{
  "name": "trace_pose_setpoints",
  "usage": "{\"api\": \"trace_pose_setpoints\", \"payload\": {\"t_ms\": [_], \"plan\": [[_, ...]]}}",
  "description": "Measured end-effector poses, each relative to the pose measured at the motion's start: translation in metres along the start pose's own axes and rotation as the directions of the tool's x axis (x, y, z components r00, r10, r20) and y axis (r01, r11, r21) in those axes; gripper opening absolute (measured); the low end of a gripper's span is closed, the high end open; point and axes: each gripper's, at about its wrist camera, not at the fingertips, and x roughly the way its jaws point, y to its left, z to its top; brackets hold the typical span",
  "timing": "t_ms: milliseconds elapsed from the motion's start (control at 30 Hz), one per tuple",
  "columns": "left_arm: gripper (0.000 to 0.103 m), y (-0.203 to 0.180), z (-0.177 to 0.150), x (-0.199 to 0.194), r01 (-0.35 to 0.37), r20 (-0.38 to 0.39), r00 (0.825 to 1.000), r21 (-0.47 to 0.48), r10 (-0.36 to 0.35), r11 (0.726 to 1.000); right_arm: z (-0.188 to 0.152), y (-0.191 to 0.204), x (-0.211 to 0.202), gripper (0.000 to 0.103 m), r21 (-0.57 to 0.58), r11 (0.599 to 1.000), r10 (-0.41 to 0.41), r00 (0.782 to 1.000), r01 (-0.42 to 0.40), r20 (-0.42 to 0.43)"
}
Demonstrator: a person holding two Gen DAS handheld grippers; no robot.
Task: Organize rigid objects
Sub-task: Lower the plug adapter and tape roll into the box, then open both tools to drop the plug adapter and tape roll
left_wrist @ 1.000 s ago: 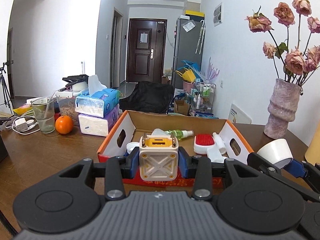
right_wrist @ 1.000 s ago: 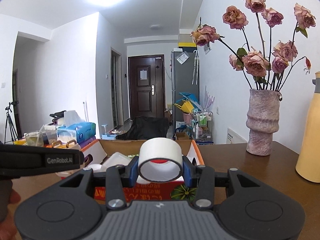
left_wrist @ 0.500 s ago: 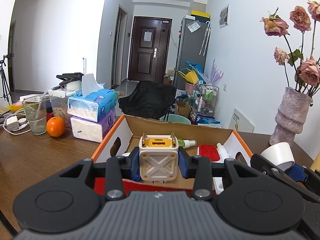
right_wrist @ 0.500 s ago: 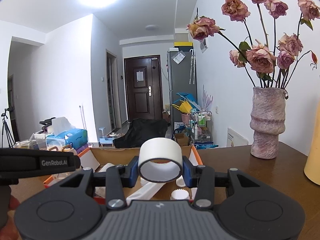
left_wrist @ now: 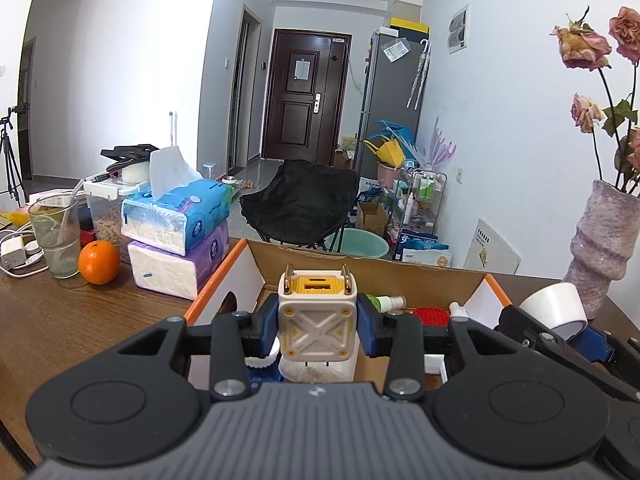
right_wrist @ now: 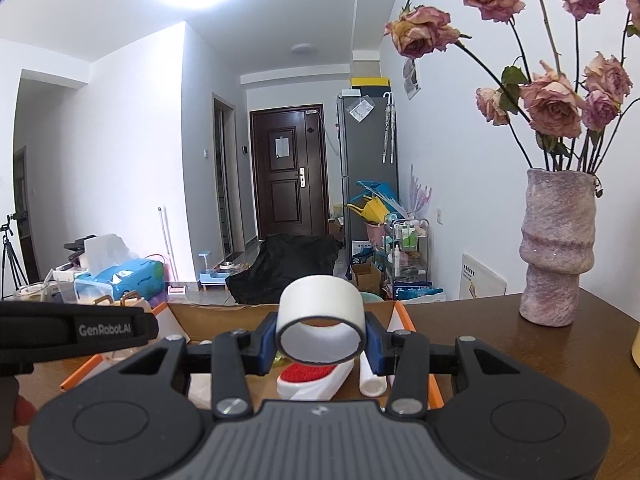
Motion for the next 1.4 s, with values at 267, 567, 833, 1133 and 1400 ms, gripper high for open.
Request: {"api": "trace_pose_setpoints", "payload": {"t_ms": [267, 567, 833, 1133, 1400], "plan": [[0.04, -0.004, 0.004, 0.02, -0.01, -0.002, 1.0, 0.014, 0.01, 1.0, 0.001, 0.0, 0.023, 0.042, -0.014, 1.0, 0.006, 1.0, -0.007, -0.011], [0.04, -0.004, 0.011, 0.04, -0.025, -0.007, 1.0, 0.014, 0.025, 1.0, 0.004, -0.001, 0.044, 0.042, -0.028, 1.0, 0.002, 1.0, -0.003, -0.018], [0.04, -0.002, 0.016, 0.057, -0.04, -0.013, 0.999, 0.016, 0.04, 0.999, 0.004, 0.0, 0.061, 0.042, -0.047, 0.999, -0.003, 0.999, 0.002, -0.033], [0.04, 0.002, 0.021, 0.074, -0.057, -0.015, 0.998, 0.027, 0.057, 0.998, 0.004, 0.003, 0.078, 0.042, -0.062, 0.998, -0.009, 0.998, 0.005, -0.063], [0.041, 0.006, 0.021, 0.082, -0.078, -0.029, 0.996, 0.037, 0.079, 0.996, 0.004, -0.001, 0.086, 0.043, -0.058, 0.998, -0.018, 0.996, 0.013, -0.088]]}}
